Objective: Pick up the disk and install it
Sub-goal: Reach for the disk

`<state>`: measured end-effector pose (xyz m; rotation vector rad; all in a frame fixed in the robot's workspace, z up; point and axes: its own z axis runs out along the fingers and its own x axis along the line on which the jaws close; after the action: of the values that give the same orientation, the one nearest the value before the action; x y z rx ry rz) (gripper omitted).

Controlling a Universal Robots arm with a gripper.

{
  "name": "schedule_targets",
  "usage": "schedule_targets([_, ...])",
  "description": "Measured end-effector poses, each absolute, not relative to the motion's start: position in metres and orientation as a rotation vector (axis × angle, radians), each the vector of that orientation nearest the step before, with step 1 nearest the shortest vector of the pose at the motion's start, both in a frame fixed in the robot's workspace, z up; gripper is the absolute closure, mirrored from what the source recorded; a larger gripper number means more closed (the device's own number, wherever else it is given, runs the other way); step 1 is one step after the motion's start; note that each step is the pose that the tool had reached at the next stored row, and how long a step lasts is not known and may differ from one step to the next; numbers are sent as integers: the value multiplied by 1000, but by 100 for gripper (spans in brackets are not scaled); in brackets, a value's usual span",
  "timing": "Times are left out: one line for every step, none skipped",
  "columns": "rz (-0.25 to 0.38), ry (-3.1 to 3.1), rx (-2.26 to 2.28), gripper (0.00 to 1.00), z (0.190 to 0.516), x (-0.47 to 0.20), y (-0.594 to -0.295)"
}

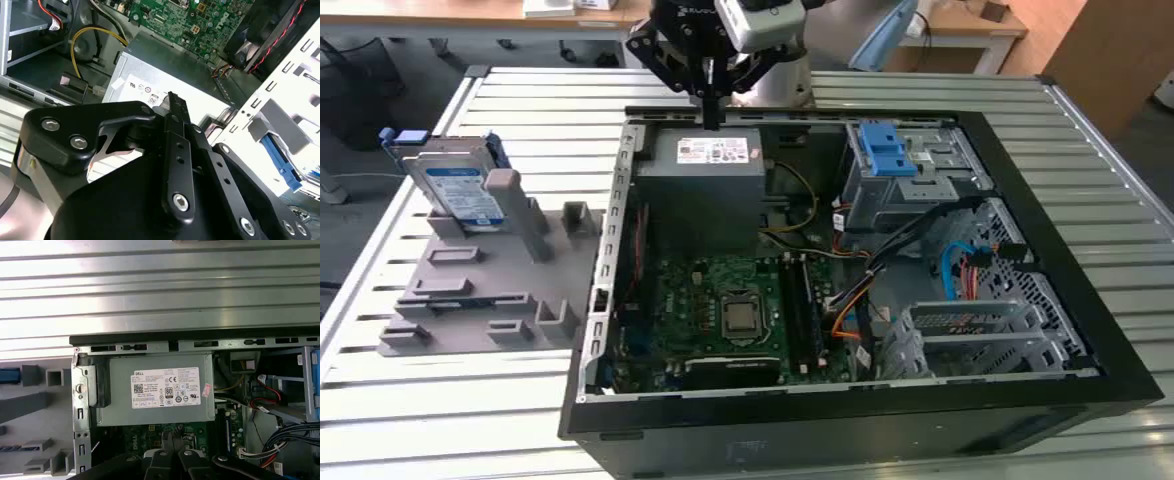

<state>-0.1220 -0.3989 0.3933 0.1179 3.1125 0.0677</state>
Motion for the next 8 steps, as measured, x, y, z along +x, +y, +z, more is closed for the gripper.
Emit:
schedule_targets([68,3112,118,89,393,-122,-399])
schedule_targets([68,3112,118,89,393,-122,-399])
schedule_targets([68,3113,118,89,393,-122,-399])
schedule_targets([67,3113,118,89,393,-122,-399])
schedule_targets([68,3113,118,89,393,-123,-399])
schedule_targets([68,3112,118,89,393,-123,-399])
schedule_targets([68,3112,118,89,393,-124,-399])
schedule_targets([68,3112,118,89,393,-124,-399])
